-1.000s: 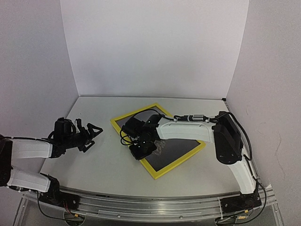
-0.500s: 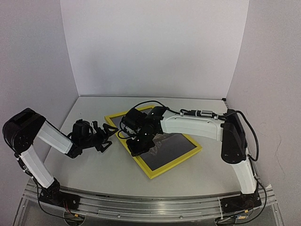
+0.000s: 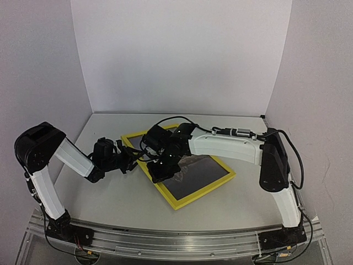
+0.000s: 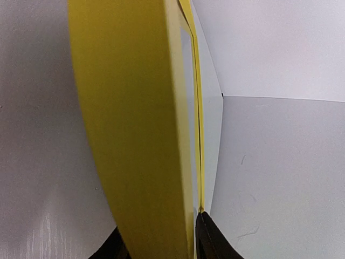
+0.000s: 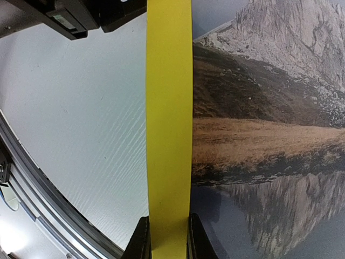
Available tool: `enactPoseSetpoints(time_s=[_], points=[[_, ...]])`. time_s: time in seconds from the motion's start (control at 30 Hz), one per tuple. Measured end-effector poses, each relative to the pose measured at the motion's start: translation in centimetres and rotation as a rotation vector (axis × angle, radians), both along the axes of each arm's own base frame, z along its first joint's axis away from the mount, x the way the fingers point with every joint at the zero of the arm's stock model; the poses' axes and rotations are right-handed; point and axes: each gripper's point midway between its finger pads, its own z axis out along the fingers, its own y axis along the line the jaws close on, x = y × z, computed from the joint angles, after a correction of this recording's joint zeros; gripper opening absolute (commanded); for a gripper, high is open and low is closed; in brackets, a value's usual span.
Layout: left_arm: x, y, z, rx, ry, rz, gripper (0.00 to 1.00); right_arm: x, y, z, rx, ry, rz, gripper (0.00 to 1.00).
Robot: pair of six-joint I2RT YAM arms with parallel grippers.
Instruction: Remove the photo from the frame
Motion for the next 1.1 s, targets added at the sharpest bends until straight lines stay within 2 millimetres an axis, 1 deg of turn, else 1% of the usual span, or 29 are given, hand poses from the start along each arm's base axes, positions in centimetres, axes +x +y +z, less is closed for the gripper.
enactPoseSetpoints(time_s=[0.07,0.1,0.13,0.17,0.27,0.37,0.4,0.5,0.63,0.7,0.73,0.8,0.87,0.9,0.97,1.1], points=[[0.0,-0.5,0.0,0.006,0.021,0.006,0.13,0.0,-0.1,-0.1,-0.004,-0.004,0.003,0.0],[0.1,-0.7,0.1,-0.002,0.045,0.018,0.06,0.0,-0.1,-0.1,-0.008,-0.008,0.005,0.07],[0.2,-0.7,0.3,-0.006,0.066,0.026,0.02,0.1,-0.1,-0.1,-0.009,-0.016,0.004,0.19],[0.3,-0.8,0.6,-0.008,0.081,0.031,0.0,0.2,-0.2,0.3,-0.007,-0.027,0.003,0.3],[0.9,-1.5,2.0,0.013,0.105,0.038,0.0,0.9,-0.5,1.8,-0.013,-0.105,0.021,0.54],[1.2,-2.3,3.7,0.058,0.142,0.046,0.0,0.8,-0.4,3.4,-0.04,-0.237,0.075,0.73],[1.3,-2.5,4.1,0.077,0.158,0.052,0.0,0.7,-0.4,3.8,-0.056,-0.278,0.09,0.75],[1.4,-3.0,5.9,0.135,0.204,0.067,0.0,0.5,-0.5,4.9,-0.126,-0.414,0.145,0.76],[1.6,-3.2,8.2,0.196,0.245,0.088,0.0,1.1,-1.2,6.6,-0.25,-0.606,0.206,0.76],[1.4,-3.2,9.1,0.213,0.261,0.101,0.0,1.3,-1.4,7.5,-0.303,-0.689,0.236,0.73],[1.2,-3.1,9.4,0.22,0.27,0.109,0.0,1.4,-1.3,7.9,-0.323,-0.725,0.25,0.7],[0.7,-2.9,9.6,0.231,0.286,0.123,0.0,1.3,-0.9,8.8,-0.344,-0.791,0.275,0.54],[0.3,-2.8,9.7,0.24,0.296,0.136,0.0,1.2,-0.6,9.5,-0.363,-0.84,0.294,0.42],[0.1,-2.8,9.7,0.244,0.298,0.141,0.0,1.2,-0.6,9.8,-0.374,-0.862,0.299,0.41],[-0.2,-2.8,9.9,0.247,0.303,0.148,0.0,1.3,-0.6,10.4,-0.398,-0.898,0.318,0.45],[-0.4,-2.8,10.4,0.251,0.305,0.159,0.0,2.0,-0.7,11.9,-0.439,-0.961,0.327,0.49]])
